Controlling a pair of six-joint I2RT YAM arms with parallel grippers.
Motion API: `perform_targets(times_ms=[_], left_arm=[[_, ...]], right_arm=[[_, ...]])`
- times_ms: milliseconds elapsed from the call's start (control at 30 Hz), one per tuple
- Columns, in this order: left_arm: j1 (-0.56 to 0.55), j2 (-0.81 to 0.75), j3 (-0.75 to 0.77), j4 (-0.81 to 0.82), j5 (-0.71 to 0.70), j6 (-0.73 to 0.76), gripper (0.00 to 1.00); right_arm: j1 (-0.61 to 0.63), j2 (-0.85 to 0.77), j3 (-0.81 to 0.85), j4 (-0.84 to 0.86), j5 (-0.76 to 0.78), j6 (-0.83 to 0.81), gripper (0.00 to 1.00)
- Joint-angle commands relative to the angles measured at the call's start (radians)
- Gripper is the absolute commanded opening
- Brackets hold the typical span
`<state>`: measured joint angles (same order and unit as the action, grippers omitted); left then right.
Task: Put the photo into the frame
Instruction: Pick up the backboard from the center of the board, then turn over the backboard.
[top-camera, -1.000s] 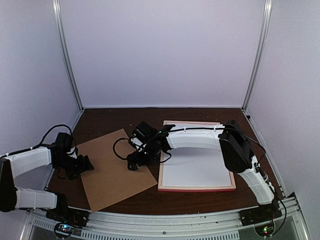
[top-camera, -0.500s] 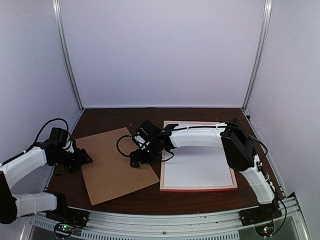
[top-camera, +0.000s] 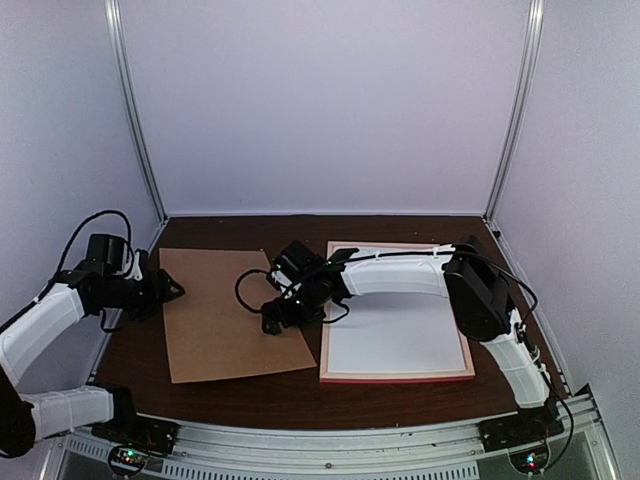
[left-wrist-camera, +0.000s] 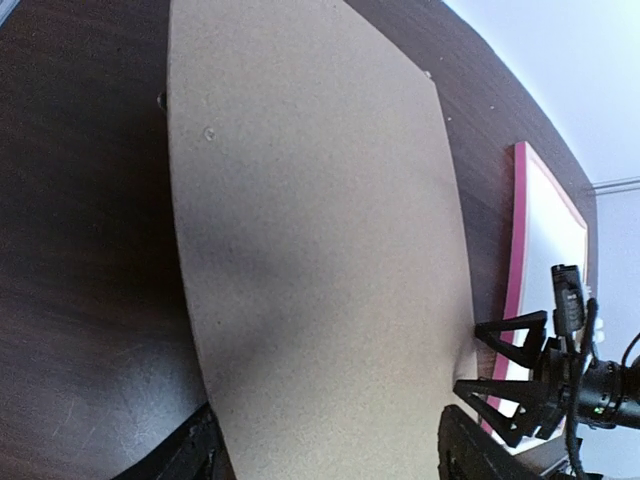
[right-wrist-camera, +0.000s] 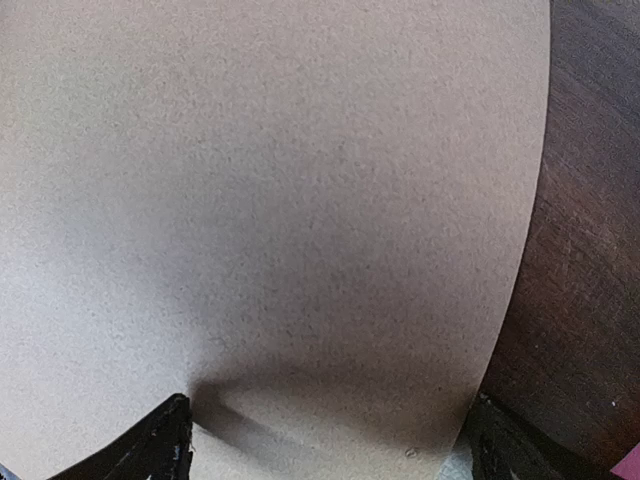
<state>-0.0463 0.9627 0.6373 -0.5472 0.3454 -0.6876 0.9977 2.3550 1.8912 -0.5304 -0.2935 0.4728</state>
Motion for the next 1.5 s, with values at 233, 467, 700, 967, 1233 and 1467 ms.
perform_targets(times_ms=[233,467,700,967,1233,1467], left_arm=[[-0.029,-0.002,0.092,-0.002,0.231,-0.068,0.73],[-0.030,0.011,0.131,-0.007,0.266,-0.069,0.66],[-0.029,0.019,0.171,0.014,0.300,-0.072,0.59],[-0.029,0.046,0.254,-0.040,0.289,-0.024,0.56],[-0.029,0.079,0.312,-0.068,0.291,0.004,0.51],[-0.029,0.102,0.369,-0.113,0.292,0.025,0.41]], right_arm=[[0.023,0.067,-0.047,-0.010,-0.073,-0.006,0.95],[0.022,0.068,-0.049,-0.010,-0.082,-0.013,0.95],[0.019,0.065,-0.066,0.035,-0.134,-0.004,0.95],[0.007,0.043,-0.134,0.173,-0.266,0.049,0.95],[-0.009,0.033,-0.194,0.333,-0.404,0.149,0.96],[-0.014,0.042,-0.219,0.454,-0.477,0.228,0.96]])
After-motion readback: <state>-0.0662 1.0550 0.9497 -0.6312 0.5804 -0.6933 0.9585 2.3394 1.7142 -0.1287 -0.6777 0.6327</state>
